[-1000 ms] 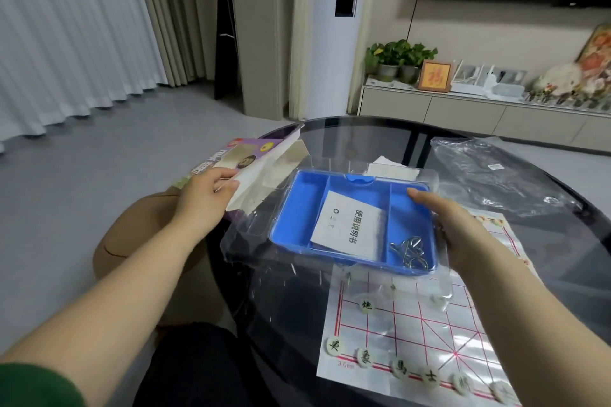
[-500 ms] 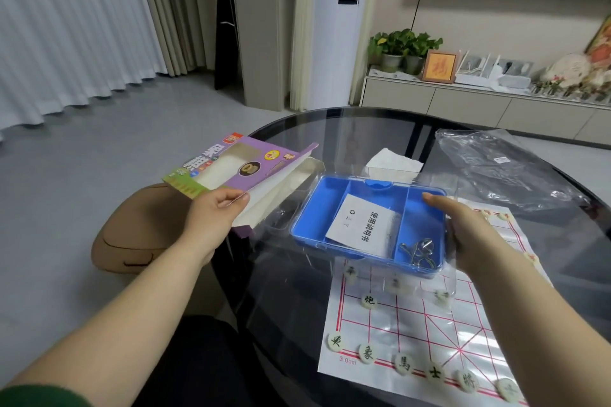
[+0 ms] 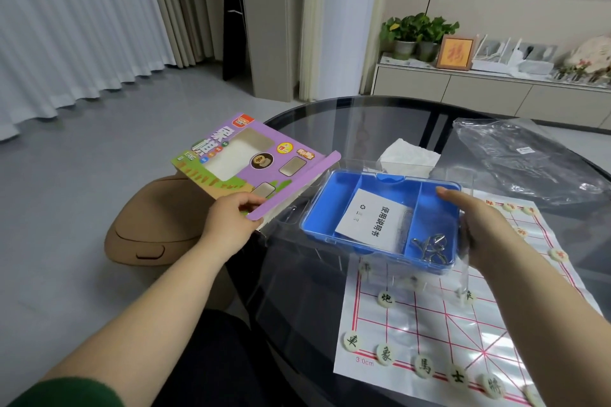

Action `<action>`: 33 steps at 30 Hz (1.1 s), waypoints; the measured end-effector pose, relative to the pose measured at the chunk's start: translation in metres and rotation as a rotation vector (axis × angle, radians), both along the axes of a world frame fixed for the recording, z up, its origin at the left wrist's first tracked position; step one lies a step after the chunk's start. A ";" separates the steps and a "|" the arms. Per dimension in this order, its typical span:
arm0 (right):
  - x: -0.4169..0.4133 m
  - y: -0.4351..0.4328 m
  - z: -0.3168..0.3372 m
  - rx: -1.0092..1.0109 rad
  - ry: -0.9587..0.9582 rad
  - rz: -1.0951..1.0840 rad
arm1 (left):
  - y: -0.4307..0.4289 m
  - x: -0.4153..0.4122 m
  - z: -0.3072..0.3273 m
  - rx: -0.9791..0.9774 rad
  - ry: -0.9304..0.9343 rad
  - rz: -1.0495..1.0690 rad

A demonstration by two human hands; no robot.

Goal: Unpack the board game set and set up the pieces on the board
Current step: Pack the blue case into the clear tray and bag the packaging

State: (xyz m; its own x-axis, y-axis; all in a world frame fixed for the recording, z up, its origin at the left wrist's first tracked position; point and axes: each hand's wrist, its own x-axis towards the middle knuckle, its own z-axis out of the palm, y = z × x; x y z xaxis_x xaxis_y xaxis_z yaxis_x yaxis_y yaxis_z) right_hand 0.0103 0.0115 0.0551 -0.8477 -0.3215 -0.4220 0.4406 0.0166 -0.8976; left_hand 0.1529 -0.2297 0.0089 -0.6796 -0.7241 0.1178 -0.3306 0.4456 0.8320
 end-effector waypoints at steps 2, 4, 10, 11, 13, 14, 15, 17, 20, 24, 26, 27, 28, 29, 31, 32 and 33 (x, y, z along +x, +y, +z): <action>0.000 -0.001 -0.001 -0.002 -0.016 -0.005 | -0.003 0.001 0.002 0.020 -0.002 -0.018; 0.000 -0.001 -0.002 -0.008 -0.033 -0.008 | -0.005 0.003 0.002 0.040 -0.003 -0.032; 0.003 -0.003 -0.003 -0.022 -0.061 -0.022 | -0.006 0.011 0.000 0.030 0.014 -0.059; 0.003 -0.003 -0.004 -0.026 -0.062 -0.028 | -0.005 0.012 -0.001 0.027 0.018 -0.050; 0.003 -0.004 -0.005 -0.029 -0.058 -0.030 | -0.003 0.014 -0.004 0.018 0.041 0.007; 0.004 -0.004 -0.006 -0.035 -0.059 -0.026 | -0.001 0.015 -0.007 0.016 0.062 0.045; 0.004 -0.004 -0.007 -0.043 -0.062 -0.024 | 0.001 0.017 -0.010 0.009 0.090 0.077; 0.005 -0.005 -0.007 -0.055 -0.064 -0.025 | 0.005 0.020 -0.016 -0.040 0.153 0.110; 0.006 -0.007 -0.007 -0.085 -0.066 -0.028 | 0.010 0.023 -0.022 -0.143 0.237 0.157; 0.006 -0.009 -0.008 -0.088 -0.055 -0.035 | 0.013 0.024 -0.025 -0.102 0.298 0.203; 0.007 -0.008 -0.009 -0.074 -0.046 -0.030 | 0.014 0.024 -0.029 -0.099 0.303 0.238; 0.008 -0.008 -0.010 -0.069 -0.043 -0.027 | 0.013 0.024 -0.031 -0.113 0.305 0.243; 0.008 -0.008 -0.011 -0.066 -0.040 -0.024 | 0.012 0.025 -0.033 -0.179 0.311 0.239; 0.009 -0.009 -0.011 -0.063 -0.039 -0.019 | 0.010 0.025 -0.034 -0.290 0.324 0.222; 0.009 -0.009 -0.013 -0.063 -0.043 -0.011 | 0.008 0.027 -0.037 -0.494 0.316 0.159; 0.009 -0.010 -0.013 -0.072 -0.047 -0.010 | 0.006 0.027 -0.039 -0.568 0.321 0.136; 0.009 -0.010 -0.014 -0.082 -0.051 -0.010 | 0.004 0.026 -0.041 -0.608 0.332 0.123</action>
State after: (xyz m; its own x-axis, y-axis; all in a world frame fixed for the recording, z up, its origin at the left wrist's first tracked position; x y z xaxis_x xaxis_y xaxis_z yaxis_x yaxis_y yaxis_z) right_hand 0.0188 0.0010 0.0414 -0.8295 -0.3481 -0.4368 0.4851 -0.0613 -0.8723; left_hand 0.1788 -0.2257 -0.0323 -0.4550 -0.5331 0.7133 -0.1795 0.8395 0.5128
